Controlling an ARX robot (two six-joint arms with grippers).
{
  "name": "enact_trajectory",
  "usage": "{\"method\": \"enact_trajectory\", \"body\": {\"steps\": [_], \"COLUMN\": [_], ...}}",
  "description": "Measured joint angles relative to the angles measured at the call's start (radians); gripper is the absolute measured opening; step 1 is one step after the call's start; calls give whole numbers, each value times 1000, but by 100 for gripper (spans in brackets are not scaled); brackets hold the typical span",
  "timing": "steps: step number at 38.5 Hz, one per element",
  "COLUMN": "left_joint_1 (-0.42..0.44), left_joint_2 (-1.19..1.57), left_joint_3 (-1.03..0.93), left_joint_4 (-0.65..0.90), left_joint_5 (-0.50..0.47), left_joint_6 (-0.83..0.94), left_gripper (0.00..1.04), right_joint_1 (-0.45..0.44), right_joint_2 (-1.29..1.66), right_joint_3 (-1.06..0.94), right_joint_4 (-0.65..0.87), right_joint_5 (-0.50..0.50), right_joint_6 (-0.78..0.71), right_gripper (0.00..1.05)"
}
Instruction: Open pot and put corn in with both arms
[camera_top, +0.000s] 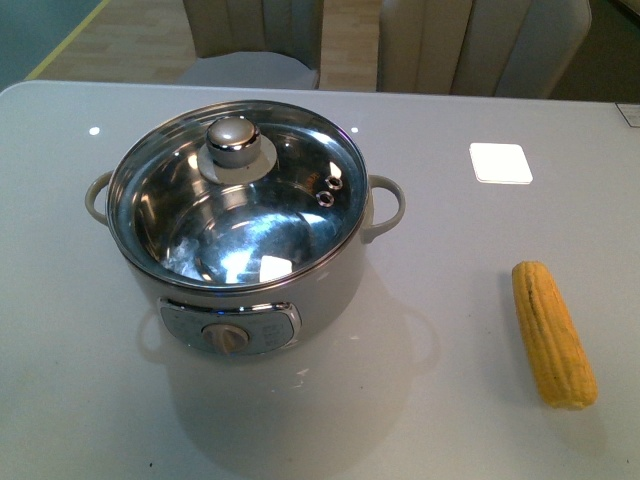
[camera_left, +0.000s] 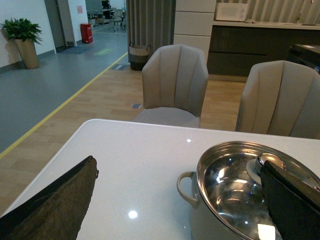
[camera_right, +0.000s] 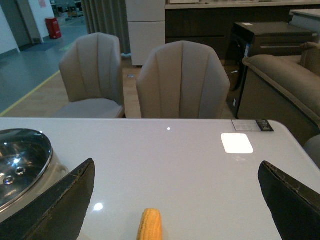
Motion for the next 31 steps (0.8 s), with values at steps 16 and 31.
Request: {"method": "enact_trajectory", "body": {"steps": [16,31], "left_joint_1": [0,-13], "left_joint_2": [0,156], "left_joint_3": [0,117], "left_joint_4": [0,-291], "left_joint_5": [0,-33], "left_joint_6": [0,-108], "left_gripper": [98,98], "right_joint_1": [0,0], "right_joint_2": [0,-1], "right_joint_3": [0,0], "right_joint_4": [0,0], "right_joint_5": [0,0], "right_joint_6": [0,0], "right_gripper": [96,96]}}
